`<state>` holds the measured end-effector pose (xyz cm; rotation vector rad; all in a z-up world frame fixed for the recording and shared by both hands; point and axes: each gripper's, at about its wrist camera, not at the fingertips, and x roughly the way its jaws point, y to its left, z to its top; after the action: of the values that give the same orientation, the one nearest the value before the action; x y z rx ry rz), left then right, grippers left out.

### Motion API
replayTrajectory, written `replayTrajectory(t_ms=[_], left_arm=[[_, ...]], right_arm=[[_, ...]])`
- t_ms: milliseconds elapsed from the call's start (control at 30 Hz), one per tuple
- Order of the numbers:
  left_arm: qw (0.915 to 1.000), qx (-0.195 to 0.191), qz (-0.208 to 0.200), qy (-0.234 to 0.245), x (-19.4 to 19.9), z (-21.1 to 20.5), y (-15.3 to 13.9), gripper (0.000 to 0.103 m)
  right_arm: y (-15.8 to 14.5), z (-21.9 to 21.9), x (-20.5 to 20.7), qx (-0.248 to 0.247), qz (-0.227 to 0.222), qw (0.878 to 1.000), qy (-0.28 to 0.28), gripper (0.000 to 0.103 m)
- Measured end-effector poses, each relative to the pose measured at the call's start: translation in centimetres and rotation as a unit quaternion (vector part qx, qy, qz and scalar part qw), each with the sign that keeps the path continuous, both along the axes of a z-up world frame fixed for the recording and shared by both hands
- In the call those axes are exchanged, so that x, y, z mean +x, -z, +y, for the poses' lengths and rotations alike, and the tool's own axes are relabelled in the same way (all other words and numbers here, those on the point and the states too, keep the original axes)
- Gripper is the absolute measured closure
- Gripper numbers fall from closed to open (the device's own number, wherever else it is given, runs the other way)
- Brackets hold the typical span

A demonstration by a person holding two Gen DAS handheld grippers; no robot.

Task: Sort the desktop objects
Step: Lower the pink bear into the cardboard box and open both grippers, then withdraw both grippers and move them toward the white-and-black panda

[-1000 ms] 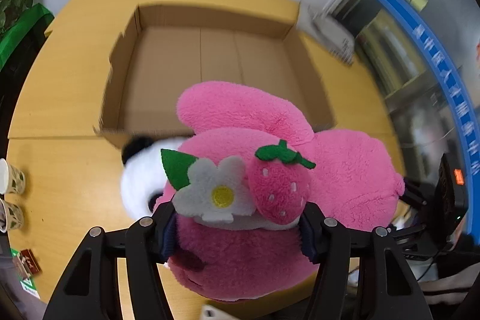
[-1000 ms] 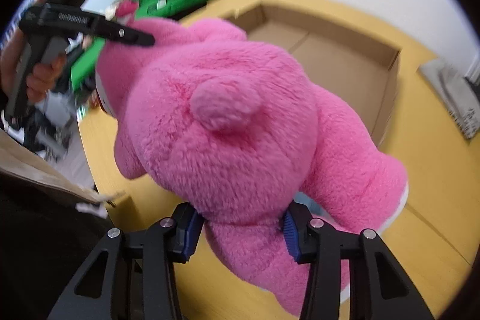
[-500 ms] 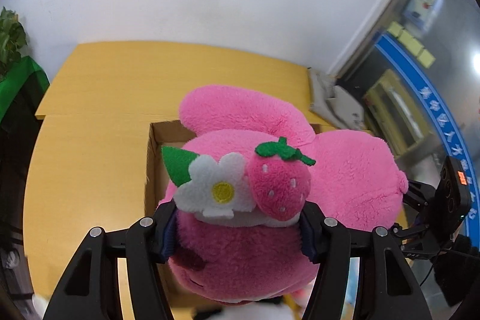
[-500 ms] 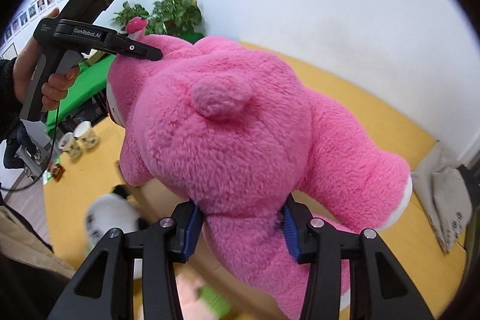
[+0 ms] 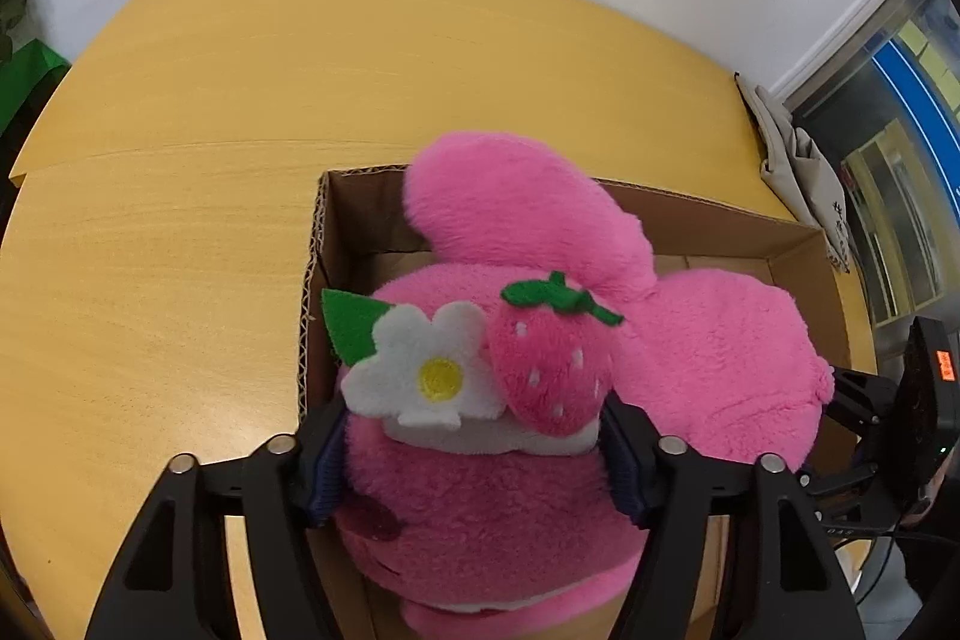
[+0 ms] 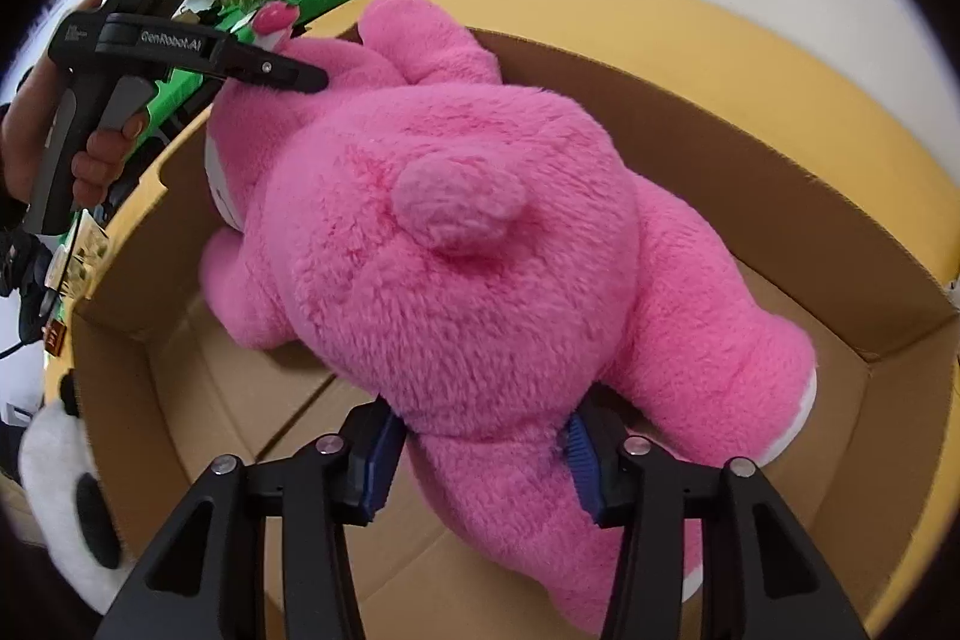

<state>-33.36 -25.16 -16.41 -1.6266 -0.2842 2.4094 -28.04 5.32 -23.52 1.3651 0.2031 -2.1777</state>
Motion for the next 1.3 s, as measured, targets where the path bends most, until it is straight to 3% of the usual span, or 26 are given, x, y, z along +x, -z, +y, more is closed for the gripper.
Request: replayTrajectory(t_ms=[67,167,233,333,400,433,500,667,900,1133,1300], left_arm=[[0.9999,-0.004,0.010,-0.006,-0.1,-0.4,0.0,0.022],[0.9996,-0.010,0.024,-0.009,0.4,-0.7,-0.7,0.016],[0.9992,-0.012,0.037,-0.011,0.8,-0.8,-1.7,0.016],[0.9967,-0.041,0.068,-0.019,2.6,-1.2,-4.5,0.013],[0.9948,-0.052,0.086,-0.021,4.3,-1.3,-6.9,0.007],[0.9937,-0.060,0.093,-0.022,5.4,-1.2,-8.2,0.002],[0.9914,-0.070,0.107,-0.024,8.2,-0.8,-10.7,0.000],[0.9938,-0.044,0.096,-0.033,15.5,0.5,-14.2,0.000],[0.9948,-0.032,0.078,-0.057,23.6,5.1,-16.3,0.000],[0.9930,-0.057,0.093,-0.045,29.2,9.5,-18.6,0.000],[0.9883,-0.075,0.118,-0.061,32.9,11.7,-21.2,0.000]], right_arm=[[0.0,0.6,-0.3,-0.017,0.000,1.000,0.014,0.047],[-0.5,0.0,-0.3,0.000,0.008,1.000,0.024,0.038],[-1.5,0.1,0.6,0.002,0.019,0.999,0.030,0.020],[-4.2,1.2,2.4,-0.002,0.035,0.998,0.059,0.012],[-6.6,2.2,4.1,-0.005,0.054,0.994,0.098,0.000],[-8.2,2.7,5.2,-0.009,0.061,0.991,0.120,0.000],[-10.9,3.5,7.2,-0.005,0.072,0.984,0.164,0.000],[-15.7,3.6,11.0,0.023,0.068,0.968,0.241,0.000],[-20.0,1.5,17.3,0.071,0.083,0.959,0.261,0.000],[-22.9,0.8,22.2,0.060,0.109,0.954,0.274,0.000],[-24.2,1.1,25.5,0.043,0.128,0.956,0.259,0.000]])
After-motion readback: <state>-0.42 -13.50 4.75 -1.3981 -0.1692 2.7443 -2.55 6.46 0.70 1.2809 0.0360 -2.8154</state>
